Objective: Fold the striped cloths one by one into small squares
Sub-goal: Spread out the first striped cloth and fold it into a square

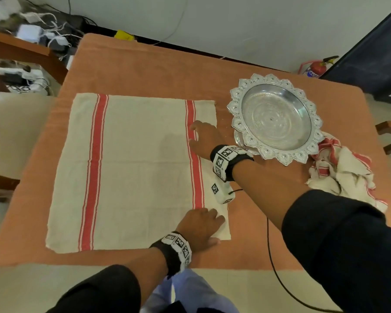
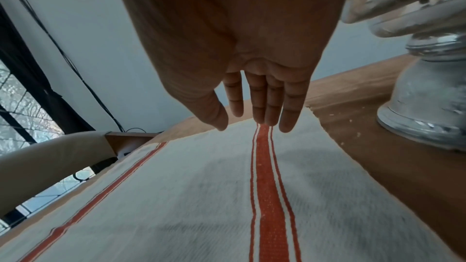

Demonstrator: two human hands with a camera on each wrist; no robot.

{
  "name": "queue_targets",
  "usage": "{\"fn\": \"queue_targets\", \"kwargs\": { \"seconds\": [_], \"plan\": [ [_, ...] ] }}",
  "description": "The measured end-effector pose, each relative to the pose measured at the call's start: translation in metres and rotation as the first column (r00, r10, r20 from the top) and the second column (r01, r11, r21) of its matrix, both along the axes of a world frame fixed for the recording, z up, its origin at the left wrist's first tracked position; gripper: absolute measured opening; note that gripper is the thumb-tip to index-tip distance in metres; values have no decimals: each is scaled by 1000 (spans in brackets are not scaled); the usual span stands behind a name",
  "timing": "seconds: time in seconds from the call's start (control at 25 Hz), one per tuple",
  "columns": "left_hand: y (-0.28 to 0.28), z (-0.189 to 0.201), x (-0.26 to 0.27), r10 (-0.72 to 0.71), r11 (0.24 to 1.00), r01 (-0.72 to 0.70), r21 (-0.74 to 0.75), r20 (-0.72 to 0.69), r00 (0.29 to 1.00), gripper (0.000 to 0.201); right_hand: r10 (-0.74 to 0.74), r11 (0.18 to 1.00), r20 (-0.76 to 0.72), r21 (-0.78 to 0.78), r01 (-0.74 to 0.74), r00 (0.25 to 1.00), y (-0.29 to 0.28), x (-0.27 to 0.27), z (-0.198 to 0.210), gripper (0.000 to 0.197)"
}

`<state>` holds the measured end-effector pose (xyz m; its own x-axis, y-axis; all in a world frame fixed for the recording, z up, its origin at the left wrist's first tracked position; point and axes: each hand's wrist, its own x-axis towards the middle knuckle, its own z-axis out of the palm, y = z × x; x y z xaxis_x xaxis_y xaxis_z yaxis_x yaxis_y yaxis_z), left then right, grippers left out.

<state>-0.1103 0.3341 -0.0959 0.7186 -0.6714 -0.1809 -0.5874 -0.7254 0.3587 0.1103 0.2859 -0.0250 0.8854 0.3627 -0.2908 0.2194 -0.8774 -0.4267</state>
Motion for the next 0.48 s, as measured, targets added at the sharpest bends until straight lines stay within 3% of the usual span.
{"fn": "queue_targets", "kwargs": {
  "seconds": [0.16, 0.28, 0.4, 0.48],
  "plan": [
    [-16, 1, 3, -64, 998, 63, 15, 45, 997, 23, 34, 995, 44, -96, -30, 998, 8, 40, -2, 39],
    [-6, 9, 13, 212, 953, -237, -191, -140, 967, 20, 93, 976, 41, -201, -83, 995, 13, 69, -11, 55],
    [26, 8, 22, 418, 807, -525, -271, -367, 831, 27, 106, 939, 12, -331, -96, 994, 19, 93, -23, 65],
    [48, 3, 27, 484, 724, -630, -280, -445, 754, 28, 88, 903, -3, -422, -81, 996, 25, 107, -33, 65]
  ]
}}
